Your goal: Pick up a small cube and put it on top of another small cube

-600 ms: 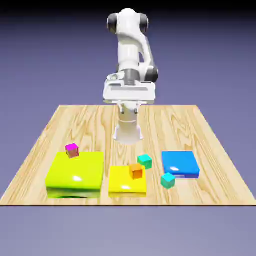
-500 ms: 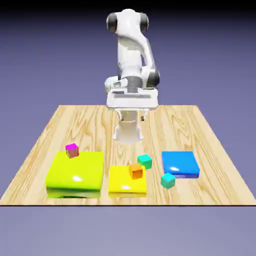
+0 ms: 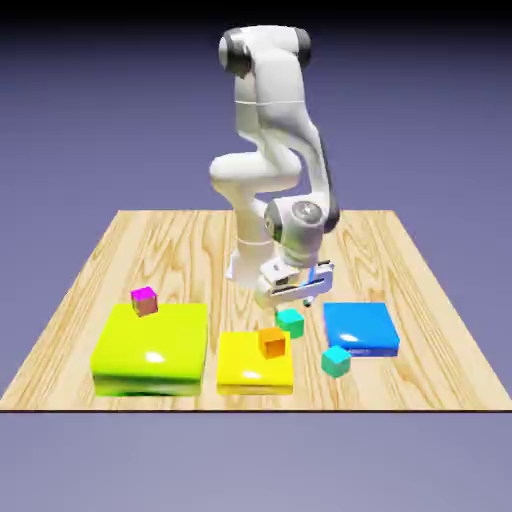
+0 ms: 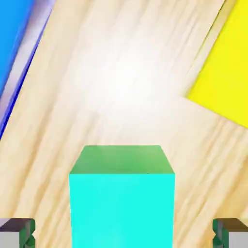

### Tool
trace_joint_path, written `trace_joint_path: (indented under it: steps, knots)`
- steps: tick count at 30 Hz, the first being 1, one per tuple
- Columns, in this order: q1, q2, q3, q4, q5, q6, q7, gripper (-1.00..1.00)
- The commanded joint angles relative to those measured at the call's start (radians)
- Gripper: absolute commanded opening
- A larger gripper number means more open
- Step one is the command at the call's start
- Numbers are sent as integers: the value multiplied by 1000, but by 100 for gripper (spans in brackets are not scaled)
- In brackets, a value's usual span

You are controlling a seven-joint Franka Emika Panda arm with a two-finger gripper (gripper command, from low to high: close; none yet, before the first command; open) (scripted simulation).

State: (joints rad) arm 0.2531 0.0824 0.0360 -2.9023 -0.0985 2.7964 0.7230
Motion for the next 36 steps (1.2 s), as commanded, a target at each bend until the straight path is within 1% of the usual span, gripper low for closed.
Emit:
trace_joint_path:
  steps: [1, 3, 4, 5, 12, 14, 26, 27, 32, 33, 34, 36]
  knots:
    - [7, 36, -11, 2, -13, 34, 9, 0]
    - [19, 104, -31, 5, -36, 98, 26, 0]
    - [19, 104, -31, 5, -36, 98, 26, -100]
    - [19, 104, -31, 5, -36, 98, 26, -100]
    - [-27, -149, 44, -7, 52, -141, -37, -100]
    - [-33, -181, 54, -9, 63, -171, -45, -100]
    - [144, -155, -297, 423, -91, -537, -548, -100]
    - [144, -155, -297, 423, -91, -537, -548, -100]
    - [128, -11, -302, 366, -80, -336, -556, -100]
    - [128, -11, -302, 366, -80, -336, -556, 100]
    - [128, -11, -302, 366, -80, -336, -556, 100]
    - [135, -73, -300, 391, -85, -423, -553, 100]
